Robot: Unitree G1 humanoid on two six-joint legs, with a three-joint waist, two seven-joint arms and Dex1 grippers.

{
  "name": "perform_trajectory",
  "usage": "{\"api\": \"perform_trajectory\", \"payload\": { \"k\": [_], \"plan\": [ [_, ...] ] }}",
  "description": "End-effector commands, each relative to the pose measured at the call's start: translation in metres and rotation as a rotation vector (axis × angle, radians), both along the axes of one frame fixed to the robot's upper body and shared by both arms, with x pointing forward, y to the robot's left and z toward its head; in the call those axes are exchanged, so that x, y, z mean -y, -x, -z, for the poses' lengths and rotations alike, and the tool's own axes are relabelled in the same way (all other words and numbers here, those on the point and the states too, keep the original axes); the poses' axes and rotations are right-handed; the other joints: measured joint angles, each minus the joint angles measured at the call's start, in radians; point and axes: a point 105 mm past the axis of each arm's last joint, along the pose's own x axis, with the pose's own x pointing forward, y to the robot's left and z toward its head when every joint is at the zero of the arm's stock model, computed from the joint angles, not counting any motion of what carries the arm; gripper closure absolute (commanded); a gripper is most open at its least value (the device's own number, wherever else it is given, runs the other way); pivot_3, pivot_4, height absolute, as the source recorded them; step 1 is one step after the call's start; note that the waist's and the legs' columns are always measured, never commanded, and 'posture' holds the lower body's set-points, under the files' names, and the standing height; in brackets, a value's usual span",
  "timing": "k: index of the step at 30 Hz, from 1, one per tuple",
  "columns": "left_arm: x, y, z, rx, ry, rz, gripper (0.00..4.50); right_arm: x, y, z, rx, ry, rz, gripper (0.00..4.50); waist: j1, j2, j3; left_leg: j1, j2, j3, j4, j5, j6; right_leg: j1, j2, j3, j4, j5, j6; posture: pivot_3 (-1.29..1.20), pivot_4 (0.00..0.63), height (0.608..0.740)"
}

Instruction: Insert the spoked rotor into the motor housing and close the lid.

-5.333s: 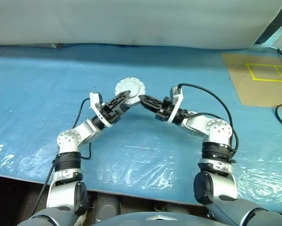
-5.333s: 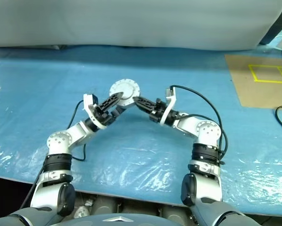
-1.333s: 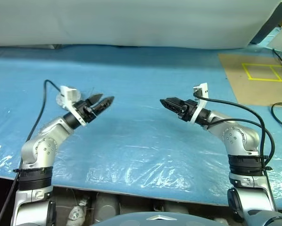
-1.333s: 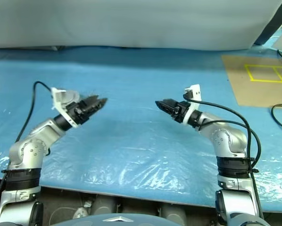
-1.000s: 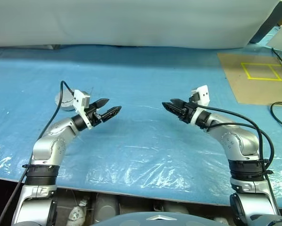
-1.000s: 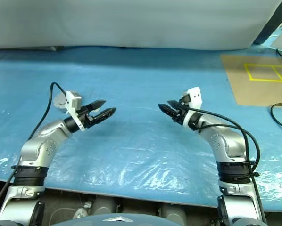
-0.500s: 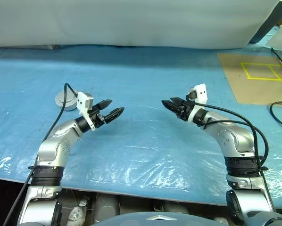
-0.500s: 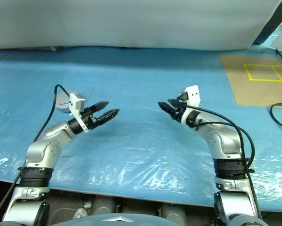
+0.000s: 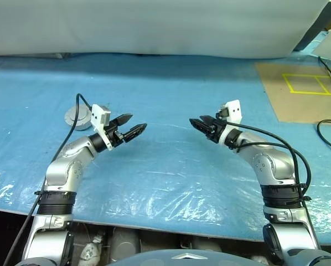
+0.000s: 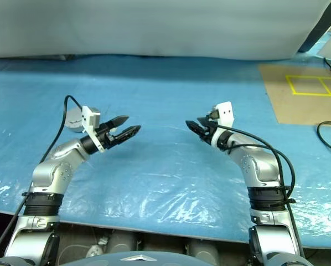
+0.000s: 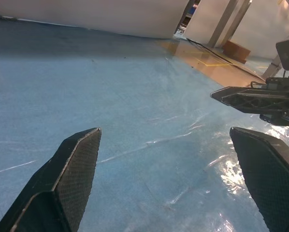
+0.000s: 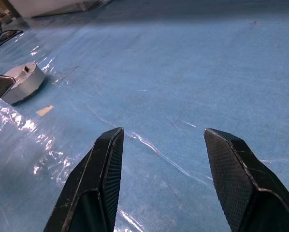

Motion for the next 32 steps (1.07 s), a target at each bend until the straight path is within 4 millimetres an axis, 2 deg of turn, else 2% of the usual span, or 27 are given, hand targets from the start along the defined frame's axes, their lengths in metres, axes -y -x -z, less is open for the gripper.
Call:
{"api": "perform_trajectory", "payload": {
  "k": [1, 8, 16, 25, 32],
  "plan": [
    [0.0, -0.002, -0.008, 0.036, -0.007, 0.008, 0.01, -0.002, 0.002, -0.01, 0.049, -0.001, -0.016, 1.73, 0.0, 0.0, 0.0, 0.0, 0.0, 0.0, 0.0, 0.0, 0.0, 0.0, 0.0, 0.0, 0.0, 0.0, 0.0, 0.0, 0.15, 0.74],
    [-0.001, -0.003, -0.006, 0.032, -0.016, 0.003, 0.01, -0.008, 0.007, -0.01, 0.061, 0.005, -0.049, 1.73, 0.0, 0.0, 0.0, 0.0, 0.0, 0.0, 0.0, 0.0, 0.0, 0.0, 0.0, 0.0, 0.0, 0.0, 0.0, 0.0, 0.15, 0.74],
    [-0.002, -0.003, -0.006, 0.033, -0.014, -0.007, 0.01, -0.004, 0.002, -0.006, 0.047, 0.017, -0.021, 1.73, 0.0, 0.0, 0.0, 0.0, 0.0, 0.0, 0.0, 0.0, 0.0, 0.0, 0.0, 0.0, 0.0, 0.0, 0.0, 0.0, 0.15, 0.74],
    [-0.005, -0.004, -0.006, 0.034, -0.015, -0.022, 0.01, -0.003, -0.001, -0.01, 0.055, -0.012, -0.014, 1.73, 0.0, 0.0, 0.0, 0.0, 0.0, 0.0, 0.0, 0.0, 0.0, 0.0, 0.0, 0.0, 0.0, 0.0, 0.0, 0.0, 0.15, 0.74],
    [-0.005, -0.004, -0.004, 0.033, -0.02, -0.026, 0.01, 0.009, -0.004, -0.012, 0.072, -0.001, 0.032, 1.73, 0.0, 0.0, 0.0, 0.0, 0.0, 0.0, 0.0, 0.0, 0.0, 0.0, 0.0, 0.0, 0.0, 0.0, 0.0, 0.0, 0.15, 0.74]
  ]
}}
